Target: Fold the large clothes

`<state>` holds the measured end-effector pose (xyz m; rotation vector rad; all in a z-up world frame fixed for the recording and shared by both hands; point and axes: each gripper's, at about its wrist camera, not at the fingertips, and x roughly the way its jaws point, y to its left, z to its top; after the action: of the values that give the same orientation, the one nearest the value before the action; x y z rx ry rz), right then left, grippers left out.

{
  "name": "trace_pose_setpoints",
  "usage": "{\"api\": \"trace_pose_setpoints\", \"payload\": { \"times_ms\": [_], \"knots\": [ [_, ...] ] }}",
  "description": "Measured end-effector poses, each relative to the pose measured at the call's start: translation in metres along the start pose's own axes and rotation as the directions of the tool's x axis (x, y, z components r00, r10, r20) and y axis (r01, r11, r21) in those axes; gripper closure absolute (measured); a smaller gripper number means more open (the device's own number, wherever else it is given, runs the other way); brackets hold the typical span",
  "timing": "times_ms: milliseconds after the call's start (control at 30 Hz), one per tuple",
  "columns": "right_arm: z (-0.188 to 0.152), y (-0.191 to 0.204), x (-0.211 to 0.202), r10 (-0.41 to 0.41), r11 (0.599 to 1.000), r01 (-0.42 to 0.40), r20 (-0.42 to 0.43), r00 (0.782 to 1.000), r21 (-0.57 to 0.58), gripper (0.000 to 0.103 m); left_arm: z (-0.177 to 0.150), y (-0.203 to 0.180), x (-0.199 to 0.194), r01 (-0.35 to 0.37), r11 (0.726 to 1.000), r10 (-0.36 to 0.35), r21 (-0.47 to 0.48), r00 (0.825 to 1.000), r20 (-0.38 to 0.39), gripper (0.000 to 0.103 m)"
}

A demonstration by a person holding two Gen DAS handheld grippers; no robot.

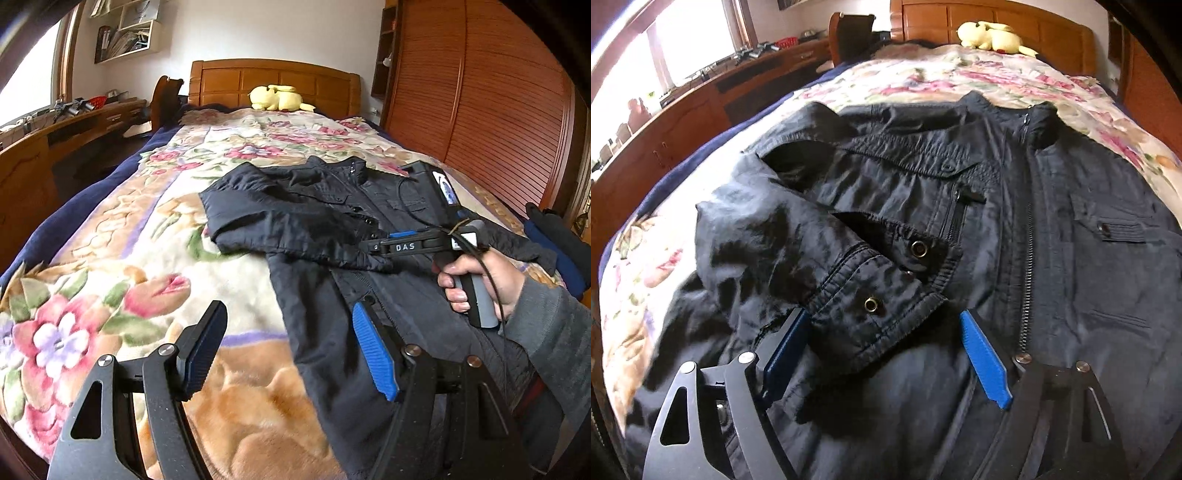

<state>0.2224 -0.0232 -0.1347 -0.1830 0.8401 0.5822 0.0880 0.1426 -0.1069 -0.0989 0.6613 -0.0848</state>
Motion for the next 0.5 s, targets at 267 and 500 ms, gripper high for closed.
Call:
{"api": "trace_pose_setpoints", "payload": {
  "times_ms": [267,500],
  "knots": [
    [-0.014,0.005,0.003,0.004,1.0,-0.001,0.082,0.997,-0.028,0.029,-0.006,0.005,0.0,-0.008,1.0,0.008,-0.016,1.0,-0.005,0.032],
    [-0.022,0.016,0.003,0.036,0.997,-0.029,0.086,0.996,-0.078,0.065,-0.008,0.003,-0.004,-0.011,1.0,0.011,-0.014,1.0,-0.002,0.032]
  ]
}}
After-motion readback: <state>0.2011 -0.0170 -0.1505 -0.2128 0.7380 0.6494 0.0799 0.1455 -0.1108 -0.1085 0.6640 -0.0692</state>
